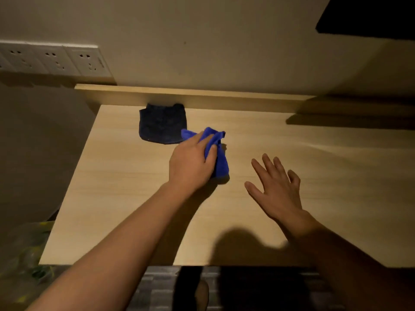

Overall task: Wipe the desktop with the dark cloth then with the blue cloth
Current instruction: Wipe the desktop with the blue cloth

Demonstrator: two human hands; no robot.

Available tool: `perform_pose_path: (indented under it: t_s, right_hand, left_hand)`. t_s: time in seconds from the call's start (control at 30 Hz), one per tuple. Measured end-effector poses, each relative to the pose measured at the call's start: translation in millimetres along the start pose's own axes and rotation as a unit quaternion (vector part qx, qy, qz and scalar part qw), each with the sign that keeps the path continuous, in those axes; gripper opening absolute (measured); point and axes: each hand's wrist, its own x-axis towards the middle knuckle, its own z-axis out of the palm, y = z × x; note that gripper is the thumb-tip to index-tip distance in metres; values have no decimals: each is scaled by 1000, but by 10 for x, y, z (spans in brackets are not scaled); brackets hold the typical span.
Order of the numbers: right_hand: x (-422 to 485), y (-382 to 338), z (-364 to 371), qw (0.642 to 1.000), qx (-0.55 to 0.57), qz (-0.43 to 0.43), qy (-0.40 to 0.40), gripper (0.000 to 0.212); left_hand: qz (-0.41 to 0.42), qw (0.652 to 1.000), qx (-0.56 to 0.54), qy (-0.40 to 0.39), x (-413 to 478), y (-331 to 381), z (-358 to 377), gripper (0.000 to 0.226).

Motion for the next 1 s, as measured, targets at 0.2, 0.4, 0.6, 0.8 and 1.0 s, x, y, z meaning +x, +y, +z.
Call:
perform_pose_path:
  t_s: [0.2, 0.4, 0.6, 0.8, 1.0]
  right_hand:
    - [165, 93, 0, 998, -25, -1, -49, 81]
    - [193, 166, 76, 999, -18, -19, 20, 80]
    - [234, 215, 105, 999, -16, -21, 26, 83]
    - [248, 216, 71, 1000, -12, -10, -14, 81]
    - [212, 183, 86, 1000, 0, -4, 8, 76]
  left_hand:
    - [8, 995, 68, -76, 1307, -155, 414, 58]
    - [25, 974, 164, -152, 1399, -256, 790, 75]
    - [35, 969, 189, -157, 1334, -261, 835, 82]
    - [38, 970, 188, -148, 853, -250, 842, 78]
    - [22, 972, 180, -147, 153, -169, 830, 76]
